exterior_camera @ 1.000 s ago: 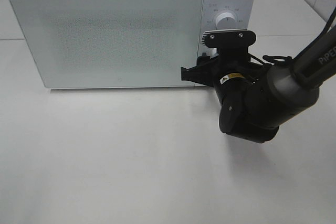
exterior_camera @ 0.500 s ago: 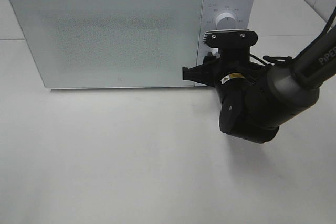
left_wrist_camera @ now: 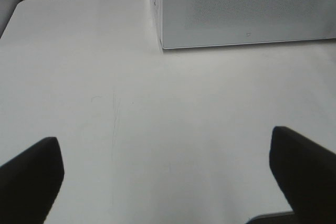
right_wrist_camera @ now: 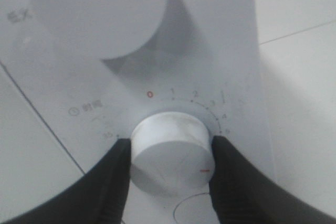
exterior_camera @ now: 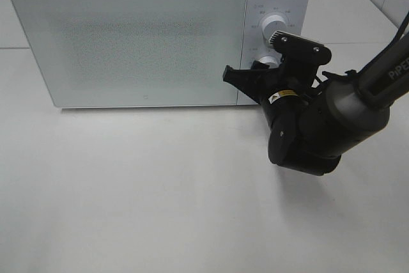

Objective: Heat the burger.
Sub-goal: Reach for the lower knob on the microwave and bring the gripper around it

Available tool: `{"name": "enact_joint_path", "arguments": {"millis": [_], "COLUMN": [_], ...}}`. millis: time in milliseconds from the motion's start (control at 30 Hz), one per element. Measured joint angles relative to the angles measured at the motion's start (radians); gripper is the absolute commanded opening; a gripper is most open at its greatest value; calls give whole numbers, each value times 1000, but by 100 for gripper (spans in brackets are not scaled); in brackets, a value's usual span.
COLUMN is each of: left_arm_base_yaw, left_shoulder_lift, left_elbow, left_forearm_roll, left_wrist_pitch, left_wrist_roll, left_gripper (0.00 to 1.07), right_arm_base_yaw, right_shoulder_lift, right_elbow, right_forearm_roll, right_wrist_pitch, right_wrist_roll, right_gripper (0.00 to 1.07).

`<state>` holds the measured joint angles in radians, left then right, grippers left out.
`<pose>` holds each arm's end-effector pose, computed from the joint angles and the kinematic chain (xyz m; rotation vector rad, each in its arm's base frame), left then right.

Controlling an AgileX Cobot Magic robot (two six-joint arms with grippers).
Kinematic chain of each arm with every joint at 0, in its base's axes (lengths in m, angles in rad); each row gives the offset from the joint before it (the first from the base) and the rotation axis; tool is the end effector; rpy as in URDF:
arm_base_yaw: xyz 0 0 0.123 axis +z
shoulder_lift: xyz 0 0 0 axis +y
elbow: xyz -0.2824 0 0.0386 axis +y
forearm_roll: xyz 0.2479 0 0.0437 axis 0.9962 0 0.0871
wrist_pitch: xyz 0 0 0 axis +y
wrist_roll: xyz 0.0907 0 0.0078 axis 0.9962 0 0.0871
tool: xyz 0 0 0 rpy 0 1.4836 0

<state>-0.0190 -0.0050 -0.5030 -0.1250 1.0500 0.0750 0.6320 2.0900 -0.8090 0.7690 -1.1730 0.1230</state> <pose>-0.0061 -0.0097 0.2794 0.1005 2.0187 -0.1136 0.3212 0.1629 0.1132 0.3805 1.6495 0.2355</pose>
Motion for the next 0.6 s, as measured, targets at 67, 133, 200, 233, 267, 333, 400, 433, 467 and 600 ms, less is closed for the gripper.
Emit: {"name": "enact_joint_path", "arguments": {"millis": [67, 133, 200, 233, 267, 333, 400, 433, 467, 600], "left_arm_base_yaw": [0, 0, 0, 0, 0, 0, 0, 0, 0, 0], "left_shoulder_lift": [0, 0, 0, 0, 0, 0, 0, 0, 0, 0], "left_elbow": [0, 0, 0, 0, 0, 0, 0, 0, 0, 0], "left_forearm_roll": [0, 0, 0, 0, 0, 0, 0, 0, 0, 0], "left_wrist_pitch": [0, 0, 0, 0, 0, 0, 0, 0, 0, 0], "left_wrist_roll": [0, 0, 0, 0, 0, 0, 0, 0, 0, 0], "left_gripper": [100, 100, 100, 100, 100, 100, 100, 100, 100, 100], "right_arm_base_yaw": [0, -1, -1, -1, -1, -1, 0, 0, 0, 2], "right_shoulder_lift": [0, 1, 2, 3, 3, 3, 3, 3, 3, 3], "right_elbow": [3, 6, 6, 6, 6, 6, 6, 6, 6, 6], "right_forearm_roll": [-9, -17, -20, -23, -23, -24, -24, -24, -22, -14], "right_wrist_pitch": [-4, -8, -10, -13, -13, -15, -17, -17, -21, -25], "right_wrist_roll": [157, 281, 330, 439, 439, 557, 730, 730, 829, 961], "right_gripper": [0, 0, 0, 0, 0, 0, 0, 0, 0, 0]}}
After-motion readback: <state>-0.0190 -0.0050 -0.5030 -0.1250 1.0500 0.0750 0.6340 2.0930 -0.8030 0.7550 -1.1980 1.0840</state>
